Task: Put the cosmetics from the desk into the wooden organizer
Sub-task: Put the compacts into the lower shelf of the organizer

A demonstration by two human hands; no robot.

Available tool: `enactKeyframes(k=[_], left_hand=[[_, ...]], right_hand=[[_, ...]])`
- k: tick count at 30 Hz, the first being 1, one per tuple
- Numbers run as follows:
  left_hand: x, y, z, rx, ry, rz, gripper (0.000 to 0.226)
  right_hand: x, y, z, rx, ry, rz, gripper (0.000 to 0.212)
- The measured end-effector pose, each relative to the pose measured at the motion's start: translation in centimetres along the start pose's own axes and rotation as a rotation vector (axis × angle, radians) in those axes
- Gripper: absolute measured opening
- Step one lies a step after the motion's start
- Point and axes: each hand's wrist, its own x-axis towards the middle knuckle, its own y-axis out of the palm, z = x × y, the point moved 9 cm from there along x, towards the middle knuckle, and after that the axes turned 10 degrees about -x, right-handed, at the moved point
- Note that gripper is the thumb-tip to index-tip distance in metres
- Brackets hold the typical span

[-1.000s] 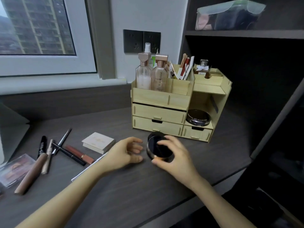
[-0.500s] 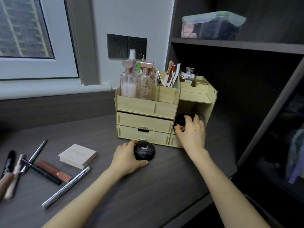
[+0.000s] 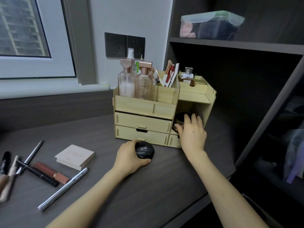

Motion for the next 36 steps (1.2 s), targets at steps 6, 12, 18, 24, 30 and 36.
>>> enactKeyframes(k=[6, 12, 18, 24, 30, 36], left_hand=[[-1.3, -0.5, -2.5, -0.218, 0.062, -0.034, 0.086], [-1.9, -0.4, -7.1, -0.331, 0.203, 0.022, 0.084], [-1.8, -1.3, -9.6, -0.221, 0.313, 0.041, 0.089], [-1.6, -3.9, -8.6, -0.208, 0.299, -0.044, 0.068], [-1.7, -5.1, -7.7, -0.178, 0.299, -0.059, 0.057], [-1.5, -6.5, -7.3, -0.153, 0.287, -0.088, 0.048]], right_hand=[[-6.1, -1.1, -0.1, 0.503, 0.02, 0.048, 0.027], [-9.0, 2.9, 0.5, 1.362, 0.381, 0.688, 0.027], [-7.4, 1.8, -2.4, 1.602, 0.716, 0.44, 0.012], [-3.7, 1.6, -3.6, 1.711, 0.861, 0.288, 0.02], [-1.2, 2.5, -3.5, 1.629, 0.867, 0.21, 0.029], [-0.9, 3.2, -3.6, 1.586, 0.856, 0.204, 0.035]])
